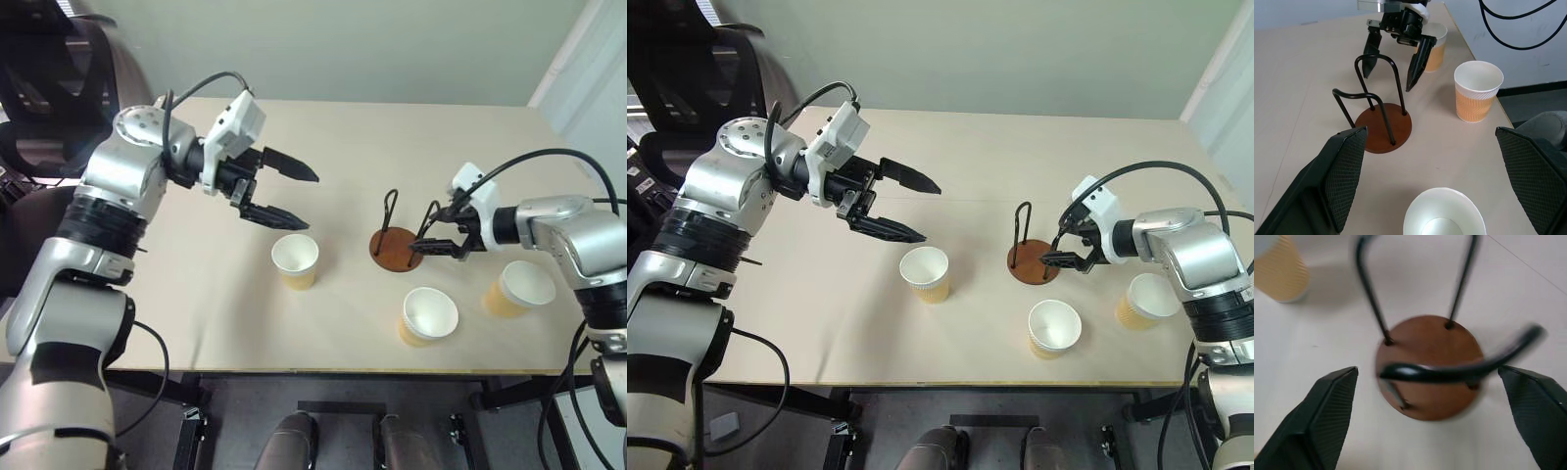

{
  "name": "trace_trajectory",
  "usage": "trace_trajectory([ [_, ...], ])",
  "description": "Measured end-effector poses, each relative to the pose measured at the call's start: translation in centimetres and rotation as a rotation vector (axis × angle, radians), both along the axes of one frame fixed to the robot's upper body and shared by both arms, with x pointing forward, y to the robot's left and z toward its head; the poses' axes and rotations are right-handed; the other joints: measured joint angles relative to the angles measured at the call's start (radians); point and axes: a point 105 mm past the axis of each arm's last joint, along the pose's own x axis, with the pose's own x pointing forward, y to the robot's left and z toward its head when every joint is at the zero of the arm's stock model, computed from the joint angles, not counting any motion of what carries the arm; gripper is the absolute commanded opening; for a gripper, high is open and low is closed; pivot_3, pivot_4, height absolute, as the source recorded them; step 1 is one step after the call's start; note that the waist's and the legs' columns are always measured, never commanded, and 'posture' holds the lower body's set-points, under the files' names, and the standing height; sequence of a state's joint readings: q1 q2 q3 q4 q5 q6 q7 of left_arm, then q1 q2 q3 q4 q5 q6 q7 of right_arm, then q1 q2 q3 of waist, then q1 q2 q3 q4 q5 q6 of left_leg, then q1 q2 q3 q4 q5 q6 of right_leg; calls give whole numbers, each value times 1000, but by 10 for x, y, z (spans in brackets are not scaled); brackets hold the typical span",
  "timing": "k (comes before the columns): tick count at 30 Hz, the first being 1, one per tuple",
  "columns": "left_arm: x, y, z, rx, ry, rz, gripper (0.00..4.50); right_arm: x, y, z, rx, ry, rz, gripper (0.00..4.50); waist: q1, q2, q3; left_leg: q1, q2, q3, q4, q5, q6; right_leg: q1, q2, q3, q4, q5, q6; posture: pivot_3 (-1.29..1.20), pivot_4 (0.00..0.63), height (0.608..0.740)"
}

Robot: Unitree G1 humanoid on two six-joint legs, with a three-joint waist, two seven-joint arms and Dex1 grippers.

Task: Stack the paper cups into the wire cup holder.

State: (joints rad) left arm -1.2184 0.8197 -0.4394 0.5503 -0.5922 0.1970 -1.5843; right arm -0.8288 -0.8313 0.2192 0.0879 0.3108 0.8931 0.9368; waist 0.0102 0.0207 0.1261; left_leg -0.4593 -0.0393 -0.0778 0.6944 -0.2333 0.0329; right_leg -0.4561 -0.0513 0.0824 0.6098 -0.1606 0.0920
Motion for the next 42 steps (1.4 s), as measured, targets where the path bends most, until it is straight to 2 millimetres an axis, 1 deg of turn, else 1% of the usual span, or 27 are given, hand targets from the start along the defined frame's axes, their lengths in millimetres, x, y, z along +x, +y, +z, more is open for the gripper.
trace_trajectory([
  [3, 0, 1, 1, -5, -6, 2, 4500, 6, -5, 4, -15, -31, -31, 4492, 0, 0, 0, 0, 0, 0, 0, 0, 0, 0, 0, 0, 0, 0, 0, 0, 150, 740],
  [7, 2, 1, 1, -11, -10, 4, 4500, 9, -6, 3, -18, -39, -40, 4492, 0, 0, 0, 0, 0, 0, 0, 0, 0, 0, 0, 0, 0, 0, 1, 0, 150, 740],
  [12, 3, 2, 0, -14, -13, 6, 4500, 9, -6, 3, -20, -40, -38, 4492, 0, 0, 0, 0, 0, 0, 0, 0, 0, 0, 0, 0, 0, 0, 1, 0, 150, 740],
  [14, 3, 2, -1, -18, -11, 7, 4500, 4, -7, 5, 7, -9, -31, 4492, 1, 0, 0, 0, 0, 0, 0, 0, 0, 0, 0, 0, 0, 0, 0, 0, 150, 740],
  [17, 5, 3, -1, -21, -8, 13, 4500, -3, -8, 21, 110, 31, -33, 4492, 0, 0, 0, 0, 0, 0, 0, 0, -1, 0, 0, 0, 0, -1, -2, 0, 150, 740],
  [20, 5, 2, -2, -23, -9, 11, 4500, -11, -4, 40, 204, 40, -19, 4492, 0, 0, 0, 0, 0, 0, 0, 1, -1, 0, 0, -1, 0, -4, -7, 0, 150, 740],
  [23, 6, 2, -3, -27, -5, 14, 4500, -21, -1, 52, 263, 53, 0, 4492, 1, 0, 0, 0, 0, 0, -1, 1, -2, 0, 0, -1, 0, -4, -7, 0, 150, 740],
  [28, 8, 3, -5, -30, 0, 19, 4500, -39, -4, 56, 304, 81, 9, 4492, 3, 0, 0, 0, 0, 0, 0, 1, -2, 0, 0, -1, 0, -4, -7, 0, 150, 740],
  [30, 9, 3, -6, -25, -2, 22, 4500, -50, 1, 57, 317, 92, 41, 4492, 2, 0, 0, 0, 0, 0, -1, 1, -2, 0, 0, -1, 1, -4, -6, 0, 150, 740],
  [33, 11, 4, -10, -4, -9, 30, 4500, -72, 6, 61, 286, 86, 102, 4492, 3, 0, 0, 0, 0, 0, -1, 1, -2, 0, 0, -1, 0, -5, -6, 0, 150, 740],
  [34, 11, 5, -10, -2, -11, 33, 4500, -75, 7, 62, 284, 84, 112, 4492, 2, 0, 0, 0, 0, 0, -1, 1, -2, 0, 1, -1, 0, -5, -6, 0, 150, 740],
  [36, 11, 5, -10, 5, -21, 30, 4500, -91, 4, 55, 212, 98, 133, 4492, 6, 0, 0, 0, 0, 0, 0, 1, -2, 1, 0, -1, 0, -5, -6, 0, 150, 740],
  [38, 12, 9, -10, 15, -35, 43, 4500, -107, -6, 40, 97, 144, 135, 4492, 13, 0, 0, 0, 0, 0, -1, 0, -2, 1, 0, -1, 0, -7, -6, 0, 150, 740],
  [40, 14, 13, -10, 27, -43, 57, 4500, -118, -14, 29, 20, 178, 148, 4492, 12, 0, 0, 0, 0, 0, 0, -1, -3, 1, -1, -1, 0, -7, -6, 0, 150, 740],
  [42, 14, 11, -12, 33, -41, 50, 4500, -128, -23, 18, -79, 208, 167, 4492, 14, 0, 0, 0, -1, 0, 0, -2, -3, 1, -1, -1, 1, -8, -5, 0, 150, 740],
])
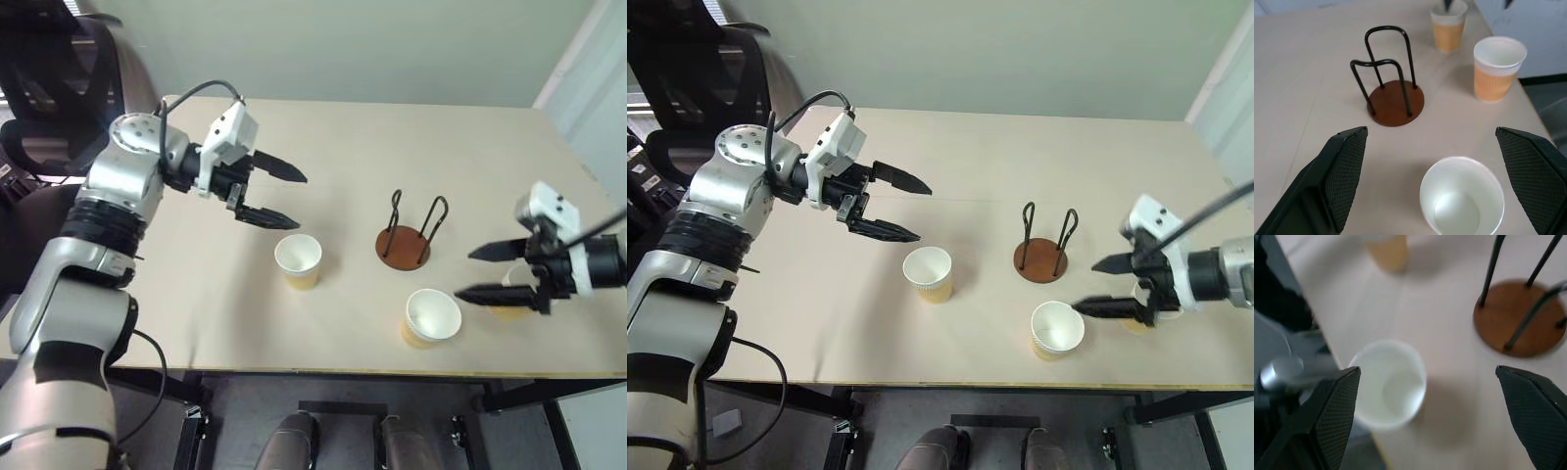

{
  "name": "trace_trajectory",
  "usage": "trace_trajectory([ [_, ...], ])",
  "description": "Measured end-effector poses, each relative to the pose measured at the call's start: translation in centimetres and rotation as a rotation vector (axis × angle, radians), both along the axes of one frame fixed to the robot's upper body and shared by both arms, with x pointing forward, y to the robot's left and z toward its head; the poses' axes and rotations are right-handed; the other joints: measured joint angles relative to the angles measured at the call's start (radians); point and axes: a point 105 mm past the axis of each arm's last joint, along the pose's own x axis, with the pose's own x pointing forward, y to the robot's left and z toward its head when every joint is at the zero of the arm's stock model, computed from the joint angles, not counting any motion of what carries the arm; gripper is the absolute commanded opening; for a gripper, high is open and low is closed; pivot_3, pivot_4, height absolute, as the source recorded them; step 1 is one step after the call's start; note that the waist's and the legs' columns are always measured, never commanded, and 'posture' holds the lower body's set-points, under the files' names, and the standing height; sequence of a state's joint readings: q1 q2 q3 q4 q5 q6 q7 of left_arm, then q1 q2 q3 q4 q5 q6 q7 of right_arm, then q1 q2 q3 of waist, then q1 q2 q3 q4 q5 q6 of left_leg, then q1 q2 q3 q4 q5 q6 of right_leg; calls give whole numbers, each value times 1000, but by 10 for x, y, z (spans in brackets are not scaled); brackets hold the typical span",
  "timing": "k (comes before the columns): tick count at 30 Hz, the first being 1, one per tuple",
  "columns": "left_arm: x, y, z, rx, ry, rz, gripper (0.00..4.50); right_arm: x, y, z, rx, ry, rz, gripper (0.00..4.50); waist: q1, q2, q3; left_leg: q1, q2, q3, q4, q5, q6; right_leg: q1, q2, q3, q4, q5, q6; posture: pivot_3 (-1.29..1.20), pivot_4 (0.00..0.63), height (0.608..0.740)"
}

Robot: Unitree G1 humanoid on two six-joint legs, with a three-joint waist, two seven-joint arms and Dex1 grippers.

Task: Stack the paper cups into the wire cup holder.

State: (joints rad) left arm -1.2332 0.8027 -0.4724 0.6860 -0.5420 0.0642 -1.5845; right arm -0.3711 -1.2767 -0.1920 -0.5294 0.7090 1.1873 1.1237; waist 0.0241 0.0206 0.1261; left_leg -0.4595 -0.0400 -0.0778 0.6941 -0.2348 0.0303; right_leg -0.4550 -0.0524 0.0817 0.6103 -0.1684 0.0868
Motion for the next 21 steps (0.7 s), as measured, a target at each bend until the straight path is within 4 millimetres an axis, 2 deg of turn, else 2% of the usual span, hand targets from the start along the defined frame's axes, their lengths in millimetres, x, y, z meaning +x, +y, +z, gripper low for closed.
trace_trajectory([
  [3, 0, -4, 1, -9, 3, -12, 4500, -8, -15, -11, -128, 10, 28, 4492, -1, 0, 0, 0, 0, 0, 0, -1, 1, 0, 0, 0, 0, 0, 0, 0, 150, 740],
  [10, -1, -10, 2, -21, 1, -32, 4500, -6, -42, -8, -205, -29, 5, 4492, -3, 0, 0, 1, 0, 2, 1, -1, 2, 1, 0, 2, 0, 2, 4, 0, 150, 740],
  [15, -1, -10, 2, -23, 3, -33, 4500, -6, -51, 2, -202, -58, -18, 4492, -4, 0, 0, 1, 0, 2, 2, -1, 3, 2, 0, 2, 0, 3, 8, 0, 150, 740],
  [21, 1, -7, 1, -28, 12, -19, 4500, -7, -60, -11, -311, -70, 14, 4492, -2, 0, 0, 1, 0, 2, 4, -2, 5, 3, 0, 1, 0, 3, 8, 0, 150, 740],
])
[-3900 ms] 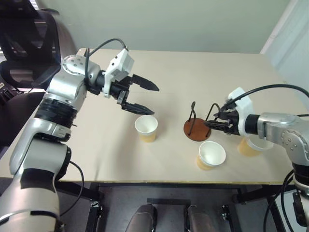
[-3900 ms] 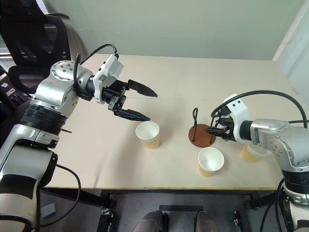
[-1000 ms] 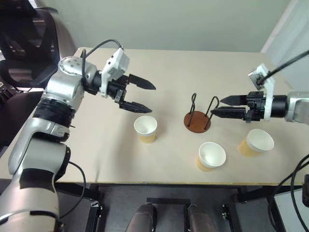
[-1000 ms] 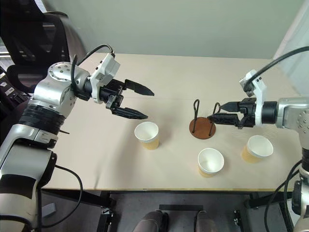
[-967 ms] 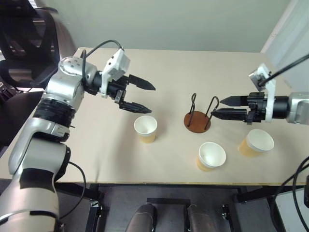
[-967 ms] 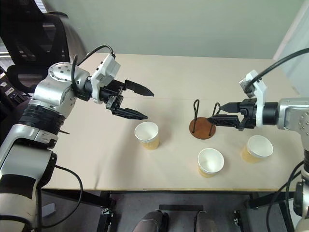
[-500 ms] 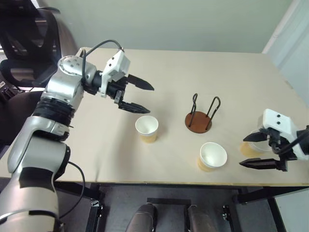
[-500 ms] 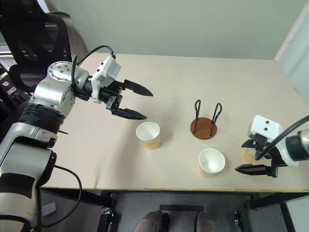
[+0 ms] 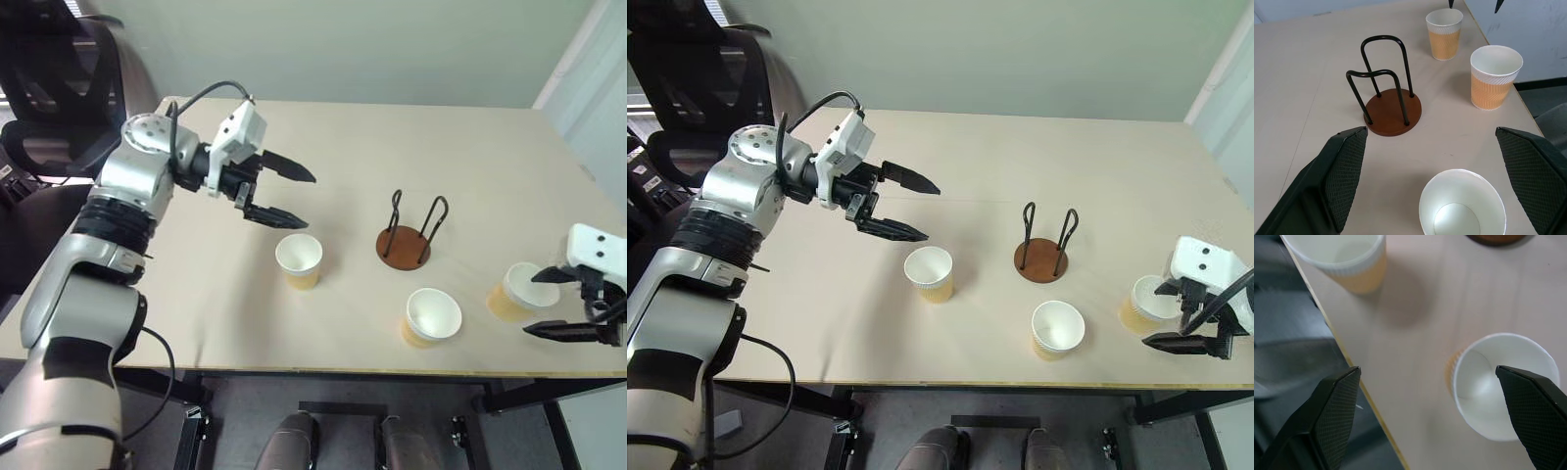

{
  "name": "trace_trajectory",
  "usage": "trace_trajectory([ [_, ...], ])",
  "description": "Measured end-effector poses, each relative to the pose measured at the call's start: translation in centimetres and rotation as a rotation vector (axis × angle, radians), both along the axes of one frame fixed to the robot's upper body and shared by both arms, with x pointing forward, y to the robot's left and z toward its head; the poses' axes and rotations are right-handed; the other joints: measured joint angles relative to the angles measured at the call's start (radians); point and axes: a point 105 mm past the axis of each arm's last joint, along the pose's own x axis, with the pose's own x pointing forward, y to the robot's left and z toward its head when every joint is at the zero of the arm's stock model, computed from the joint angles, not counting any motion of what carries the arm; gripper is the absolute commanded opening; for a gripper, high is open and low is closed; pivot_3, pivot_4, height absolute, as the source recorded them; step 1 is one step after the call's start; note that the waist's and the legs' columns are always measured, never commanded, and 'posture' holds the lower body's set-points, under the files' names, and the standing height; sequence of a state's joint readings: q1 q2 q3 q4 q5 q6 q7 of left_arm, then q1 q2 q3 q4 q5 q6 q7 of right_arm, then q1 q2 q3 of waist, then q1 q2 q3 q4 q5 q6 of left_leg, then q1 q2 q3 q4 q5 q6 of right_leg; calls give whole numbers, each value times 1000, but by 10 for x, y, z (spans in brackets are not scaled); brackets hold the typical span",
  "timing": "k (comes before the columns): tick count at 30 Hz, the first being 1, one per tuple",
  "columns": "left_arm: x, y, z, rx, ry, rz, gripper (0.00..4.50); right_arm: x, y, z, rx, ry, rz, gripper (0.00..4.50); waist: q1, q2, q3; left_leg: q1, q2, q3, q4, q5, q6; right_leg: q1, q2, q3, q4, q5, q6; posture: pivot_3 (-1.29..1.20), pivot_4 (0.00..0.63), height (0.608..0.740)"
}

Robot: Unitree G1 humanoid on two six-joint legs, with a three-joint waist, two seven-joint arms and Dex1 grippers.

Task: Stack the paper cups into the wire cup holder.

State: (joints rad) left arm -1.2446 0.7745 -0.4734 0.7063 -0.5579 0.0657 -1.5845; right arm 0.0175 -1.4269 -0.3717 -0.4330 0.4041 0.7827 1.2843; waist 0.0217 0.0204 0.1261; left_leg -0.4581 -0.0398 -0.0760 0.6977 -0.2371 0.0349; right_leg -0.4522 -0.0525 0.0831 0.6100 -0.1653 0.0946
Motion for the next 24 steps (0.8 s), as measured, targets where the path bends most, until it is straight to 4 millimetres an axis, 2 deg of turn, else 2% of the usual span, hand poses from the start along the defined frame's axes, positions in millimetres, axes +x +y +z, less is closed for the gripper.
trace_trajectory([
  [7, 0, 0, 0, -1, 0, -2, 4500, 6, -6, -17, -127, -13, 62, 4492, 0, 0, 0, 2, 0, 0, 1, -2, 5, 2, 0, 0, 0, 2, 4, 0, 150, 740],
  [16, 0, -2, 0, -3, 0, -6, 4500, 24, -7, -34, -269, -44, 170, 4492, -3, 0, 0, 3, 0, 0, 1, -2, 6, 3, 0, 0, 0, 4, 6, 0, 150, 740],
  [19, 0, -2, 0, -4, 1, -7, 4500, 28, -7, -36, -286, -53, 187, 3885, -2, 0, 0, 3, 0, 0, 1, -2, 6, 3, 0, 0, 0, 4, 6, 0, 150, 740],
  [24, 0, -2, 0, -5, 2, -7, 4500, 30, -8, -40, -281, -38, 206, 2095, -1, 0, 0, 3, 0, 0, 1, -1, 5, 4, 0, 0, 0, 4, 6, 0, 150, 740],
])
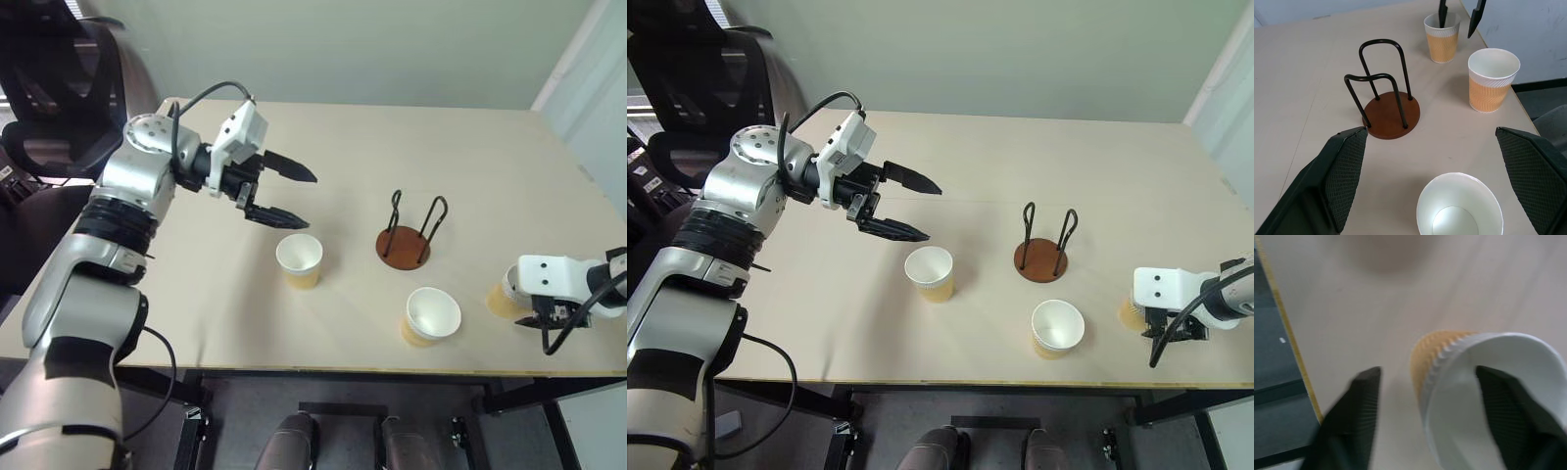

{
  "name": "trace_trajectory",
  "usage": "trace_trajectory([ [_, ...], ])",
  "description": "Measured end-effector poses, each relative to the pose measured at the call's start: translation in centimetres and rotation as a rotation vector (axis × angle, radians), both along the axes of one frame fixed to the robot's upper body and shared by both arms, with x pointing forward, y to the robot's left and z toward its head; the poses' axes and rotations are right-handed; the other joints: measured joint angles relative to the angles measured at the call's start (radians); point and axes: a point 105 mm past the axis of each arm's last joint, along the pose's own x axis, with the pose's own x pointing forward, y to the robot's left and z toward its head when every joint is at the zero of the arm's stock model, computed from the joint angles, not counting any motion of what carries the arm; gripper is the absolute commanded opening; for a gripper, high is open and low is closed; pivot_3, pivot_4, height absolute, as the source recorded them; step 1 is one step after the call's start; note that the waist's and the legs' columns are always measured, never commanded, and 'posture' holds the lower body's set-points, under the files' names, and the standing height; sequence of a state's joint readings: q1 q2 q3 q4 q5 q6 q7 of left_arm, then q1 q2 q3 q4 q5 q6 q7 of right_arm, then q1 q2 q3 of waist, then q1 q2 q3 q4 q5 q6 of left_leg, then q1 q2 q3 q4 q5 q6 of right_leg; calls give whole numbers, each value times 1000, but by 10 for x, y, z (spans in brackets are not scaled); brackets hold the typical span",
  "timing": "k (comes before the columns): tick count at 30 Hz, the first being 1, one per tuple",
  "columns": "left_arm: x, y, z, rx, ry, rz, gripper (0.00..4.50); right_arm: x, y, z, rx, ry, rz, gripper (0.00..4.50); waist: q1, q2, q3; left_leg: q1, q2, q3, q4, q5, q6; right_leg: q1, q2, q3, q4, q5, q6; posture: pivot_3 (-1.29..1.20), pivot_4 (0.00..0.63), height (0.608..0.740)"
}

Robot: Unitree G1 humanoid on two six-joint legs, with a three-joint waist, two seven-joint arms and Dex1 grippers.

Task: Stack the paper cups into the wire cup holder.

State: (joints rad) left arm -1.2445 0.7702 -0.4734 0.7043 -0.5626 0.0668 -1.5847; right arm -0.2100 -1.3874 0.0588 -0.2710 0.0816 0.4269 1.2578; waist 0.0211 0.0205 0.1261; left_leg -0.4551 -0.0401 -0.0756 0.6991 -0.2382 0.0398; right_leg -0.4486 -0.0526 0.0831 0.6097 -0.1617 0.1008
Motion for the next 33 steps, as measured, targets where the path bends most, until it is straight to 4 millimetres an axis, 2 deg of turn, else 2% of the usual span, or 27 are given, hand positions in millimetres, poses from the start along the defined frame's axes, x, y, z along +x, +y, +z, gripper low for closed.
trace_trajectory([
  [5, 0, 0, 0, 1, 0, 0, 4500, -3, 0, 0, 21, 36, 5, 254, -1, 0, 0, 0, 0, 0, 0, 0, -1, 0, 0, 0, 0, 0, -1, 0, 150, 740],
  [6, 0, 0, 0, 1, 0, 0, 4500, -4, 1, 1, 34, 45, 8, 46, -1, 0, 0, 0, 0, 0, 0, 0, -1, 0, 0, 0, 0, -1, -1, 0, 150, 740],
  [16, 0, -3, 2, -1, -5, -7, 4500, -3, 11, 17, 111, 21, -3, 46, -1, 0, 0, 0, 0, 0, 0, 1, -2, 0, 0, 0, 0, -1, -2, 0, 150, 740],
  [18, 0, -4, 3, -1, -9, -10, 4500, 3, 13, 32, 140, -27, -16, 46, -3, 0, 0, 0, 0, 0, 0, 1, -2, 0, 0, 1, 0, -1, -2, 0, 150, 740],
  [22, 1, -5, 4, -5, -9, -10, 4500, 20, 13, 88, 207, -201, -52, 46, -5, 0, 0, 0, 0, 0, -1, 1, -1, -1, 0, 1, 1, -2, -3, 0, 150, 740],
  [26, 2, -6, 4, -8, -6, -10, 4500, 24, 19, 134, 245, -331, -53, 46, -5, 0, 0, 0, 0, 0, -1, 1, -2, -1, 0, 0, 0, -3, -5, 0, 150, 740],
  [28, 2, -7, 4, -10, -7, -10, 4500, 26, 24, 147, 268, -366, -45, 46, -5, 0, 0, 0, 0, 0, -1, 1, -2, -1, 0, 0, 0, -3, -5, 0, 150, 740],
  [33, 4, -10, 4, -13, -11, -17, 4500, 37, 56, 170, 364, -420, 26, 46, -12, 0, 0, 0, 0, 0, -1, 0, -1, -2, 2, -1, 0, -3, -4, 0, 150, 740],
])
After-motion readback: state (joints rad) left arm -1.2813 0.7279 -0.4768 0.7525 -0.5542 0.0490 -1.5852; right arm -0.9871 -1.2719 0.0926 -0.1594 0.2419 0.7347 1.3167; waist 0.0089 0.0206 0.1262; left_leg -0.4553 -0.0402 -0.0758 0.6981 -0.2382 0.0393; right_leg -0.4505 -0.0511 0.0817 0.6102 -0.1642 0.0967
